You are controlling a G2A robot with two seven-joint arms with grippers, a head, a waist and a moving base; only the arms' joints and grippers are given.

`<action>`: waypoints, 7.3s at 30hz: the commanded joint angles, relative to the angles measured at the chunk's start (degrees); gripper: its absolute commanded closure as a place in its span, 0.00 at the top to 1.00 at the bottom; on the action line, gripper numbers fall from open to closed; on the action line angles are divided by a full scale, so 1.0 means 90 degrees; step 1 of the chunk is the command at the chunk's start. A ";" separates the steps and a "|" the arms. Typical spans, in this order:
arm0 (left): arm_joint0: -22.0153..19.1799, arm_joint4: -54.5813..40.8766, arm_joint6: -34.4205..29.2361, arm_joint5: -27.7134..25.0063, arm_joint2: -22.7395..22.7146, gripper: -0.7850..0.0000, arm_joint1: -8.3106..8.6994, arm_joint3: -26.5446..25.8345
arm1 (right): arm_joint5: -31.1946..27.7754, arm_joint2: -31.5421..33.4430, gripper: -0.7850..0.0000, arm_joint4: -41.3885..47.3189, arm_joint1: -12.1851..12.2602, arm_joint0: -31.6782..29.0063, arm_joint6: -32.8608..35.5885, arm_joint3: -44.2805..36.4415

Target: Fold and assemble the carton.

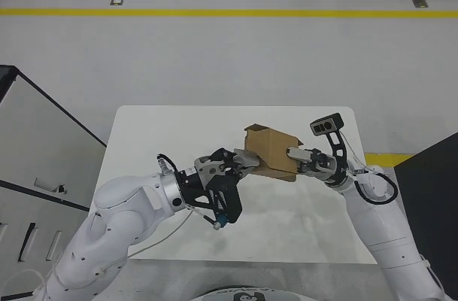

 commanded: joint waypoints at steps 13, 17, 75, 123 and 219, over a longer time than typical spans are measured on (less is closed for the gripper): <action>-0.0037 0.0021 -0.0025 0.0066 0.0089 0.00 -0.0014 0.0023 | 0.0287 -0.0132 0.00 0.0033 -0.0019 0.0094 0.0114 0.0097; 0.0000 0.0011 -0.0002 0.0055 0.0028 0.00 -0.0006 0.0008 | 0.0333 -0.0140 0.00 0.0014 -0.0021 0.0081 0.0009 0.0082; 0.0208 0.0113 -0.0091 0.0632 -0.0579 0.00 0.0020 0.0033 | 0.2493 -0.0779 0.00 0.1084 -0.0193 0.0574 0.0396 0.0925; 0.0211 0.0076 -0.0626 0.1002 -0.0650 0.00 -0.0053 0.0216 | 0.2391 -0.0852 0.00 0.0954 -0.0274 0.0695 0.0655 0.0947; 0.0135 0.2983 0.1582 0.0310 -0.0143 0.00 0.0163 -0.0161 | 0.3007 -0.0871 0.00 0.1180 -0.0321 0.0687 0.0696 0.1130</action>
